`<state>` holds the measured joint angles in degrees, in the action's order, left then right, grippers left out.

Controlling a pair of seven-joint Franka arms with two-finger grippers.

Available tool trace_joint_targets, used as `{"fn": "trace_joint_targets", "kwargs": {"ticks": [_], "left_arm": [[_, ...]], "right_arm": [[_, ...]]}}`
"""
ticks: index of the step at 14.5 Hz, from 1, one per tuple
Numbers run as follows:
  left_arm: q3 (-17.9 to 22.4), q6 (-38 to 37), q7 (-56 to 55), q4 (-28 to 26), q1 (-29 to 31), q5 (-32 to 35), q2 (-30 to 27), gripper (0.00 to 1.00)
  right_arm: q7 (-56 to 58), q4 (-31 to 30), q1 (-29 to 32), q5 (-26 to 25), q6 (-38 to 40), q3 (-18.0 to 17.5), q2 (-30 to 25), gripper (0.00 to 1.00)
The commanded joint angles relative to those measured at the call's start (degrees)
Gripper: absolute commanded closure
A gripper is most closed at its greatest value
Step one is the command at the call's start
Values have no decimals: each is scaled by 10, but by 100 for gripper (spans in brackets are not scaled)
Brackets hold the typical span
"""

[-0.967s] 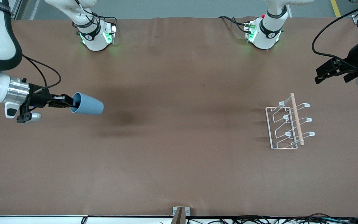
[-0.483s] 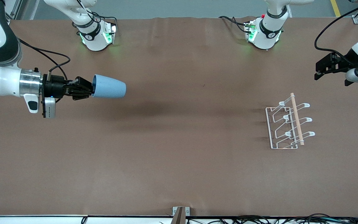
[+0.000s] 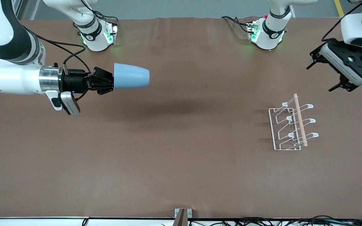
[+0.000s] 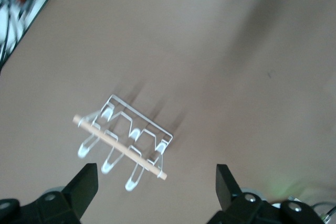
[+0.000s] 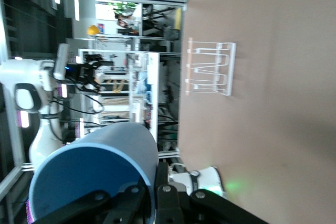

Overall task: Hang cup on cup holder
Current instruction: 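Lift the blue cup sideways with the right gripper toward the table middle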

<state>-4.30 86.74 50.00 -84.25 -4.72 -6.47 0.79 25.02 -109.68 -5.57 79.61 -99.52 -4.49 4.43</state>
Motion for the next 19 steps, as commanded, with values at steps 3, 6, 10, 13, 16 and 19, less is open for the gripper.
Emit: {"fn": "trace_joint_targets", "kwargs": {"ticks": [3, 6, 10, 13, 16, 19], "left_arm": [[-46, 1, 126, 27, 0, -17, -8, 2], [-104, -2, 124, 27, 1, -18, -14, 0], [-175, -1, 106, 27, 0, -15, -11, 0], [-225, 2, 63, 24, -4, -16, -3, 0], [-276, 20, -10, 25, -12, -4, 22, 0], [-295, 39, -85, 29, -83, 73, 63, 0]], "right_arm": [[60, -33, -65, 101, -53, 4, 0, 100], [99, -40, -90, 158, -55, 4, 16, 100], [141, -41, -120, 224, -55, 4, 48, 100], [160, -41, -132, 248, -56, 4, 58, 100], [215, -42, -147, 284, -60, 4, 81, 100], [226, -42, -156, 300, -60, 4, 88, 100]]}}
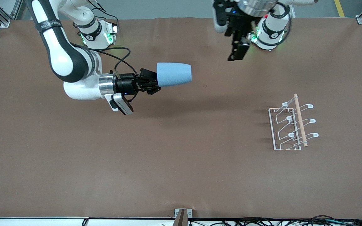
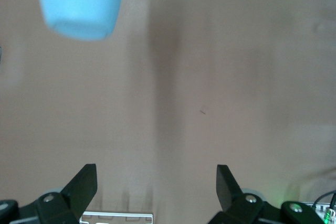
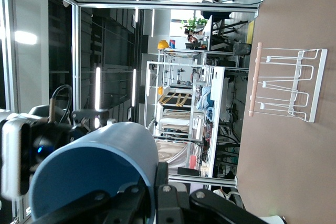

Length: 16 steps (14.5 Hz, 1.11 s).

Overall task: Hang cup on cup holder
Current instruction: 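Move the left gripper down over the cup's base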

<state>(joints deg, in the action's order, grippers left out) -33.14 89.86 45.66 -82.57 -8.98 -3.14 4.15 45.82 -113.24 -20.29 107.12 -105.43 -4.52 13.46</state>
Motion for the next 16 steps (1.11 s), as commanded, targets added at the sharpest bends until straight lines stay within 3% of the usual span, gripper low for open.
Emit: {"fn": "trace_joint_targets", "kwargs": {"ticks": [1, 6, 16], "left_arm": [[-7, 9, -58, 14, -59, 55, 42, 0], [-4, 20, -89, 67, -103, 102, 106, 0], [12, 44, -87, 98, -104, 130, 132, 0]], "right_arm": [[17, -7, -9, 25, 0, 5, -2, 100], [19, -12, -9, 25, 4, 5, -2, 100], [22, -14, -10, 25, 4, 5, -2, 100]]}}
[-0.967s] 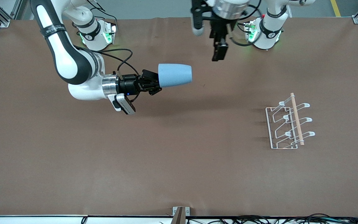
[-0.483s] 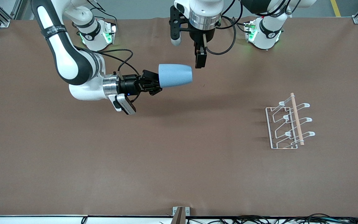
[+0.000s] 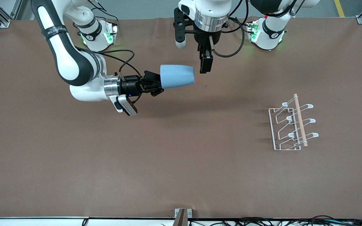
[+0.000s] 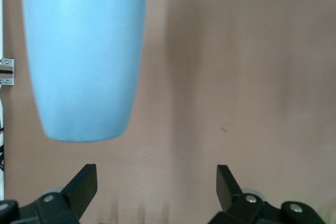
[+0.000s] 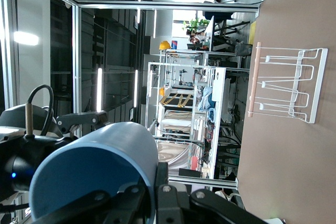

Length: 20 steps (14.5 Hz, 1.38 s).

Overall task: Hang cup on cup holder
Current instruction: 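Move the left gripper down over the cup's base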

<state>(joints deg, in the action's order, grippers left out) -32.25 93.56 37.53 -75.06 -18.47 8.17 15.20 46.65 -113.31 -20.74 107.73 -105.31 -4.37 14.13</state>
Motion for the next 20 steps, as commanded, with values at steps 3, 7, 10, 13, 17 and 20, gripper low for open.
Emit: {"fn": "trace_joint_targets", "kwargs": {"ticks": [3, 7, 10, 13, 17, 20], "left_arm": [[3, 9, -5, 44, -15, 36, 40, 0], [3, 20, -10, 53, -27, 47, 51, 0], [15, 25, -11, 53, -39, 47, 55, 0], [17, 33, -11, 54, -47, 47, 58, 0], [44, 45, -11, 59, -61, 52, 59, 0], [75, 60, -14, 59, -89, 53, 60, 0]], "right_arm": [[14, -13, -4, 19, 3, 4, -9, 100], [13, -14, -5, 19, 3, 3, -9, 100], [13, -21, -5, 19, 4, 3, -9, 100], [13, -22, -5, 19, 5, 3, -10, 100], [13, -36, -14, 19, 5, 3, -12, 100], [13, -45, -24, 19, 2, 3, -16, 100]]}}
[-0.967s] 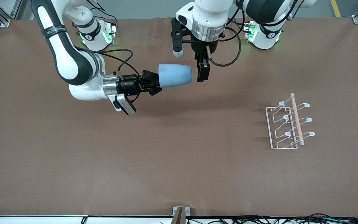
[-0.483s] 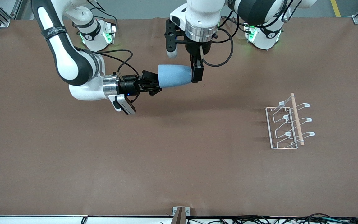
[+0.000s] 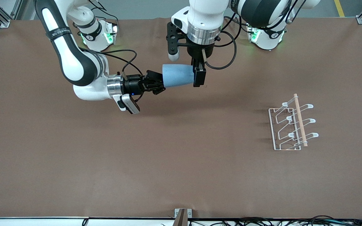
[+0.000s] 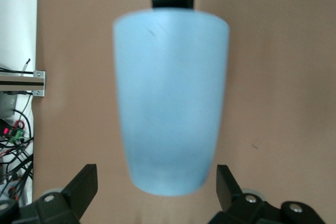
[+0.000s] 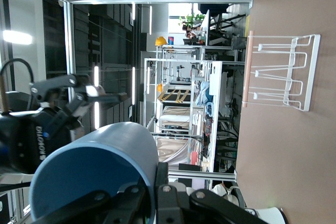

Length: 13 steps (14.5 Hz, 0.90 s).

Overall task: Hang cup on cup holder
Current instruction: 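Move the left gripper down over the cup's base, then close the left gripper on the blue cup's base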

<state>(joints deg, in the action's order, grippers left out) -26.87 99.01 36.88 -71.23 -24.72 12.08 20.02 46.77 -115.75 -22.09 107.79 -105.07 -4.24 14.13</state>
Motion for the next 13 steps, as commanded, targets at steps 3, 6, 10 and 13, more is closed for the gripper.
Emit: {"fn": "trace_joint_targets", "kwargs": {"ticks": [3, 6, 10, 13], "left_arm": [[38, 10, -15, 21, -44, 13, 11, 0], [33, 10, -17, 18, -45, 11, 11, 0], [31, 10, -21, 16, -51, 7, 20, 0], [31, 12, -30, 15, -51, 7, 27, 0]], "right_arm": [[11, -19, -11, 18, 0, 2, -17, 100], [12, -19, -11, 18, 0, 2, -16, 100], [12, -19, -11, 18, 0, 2, -16, 100], [12, -19, -11, 18, 0, 2, -17, 100]]}}
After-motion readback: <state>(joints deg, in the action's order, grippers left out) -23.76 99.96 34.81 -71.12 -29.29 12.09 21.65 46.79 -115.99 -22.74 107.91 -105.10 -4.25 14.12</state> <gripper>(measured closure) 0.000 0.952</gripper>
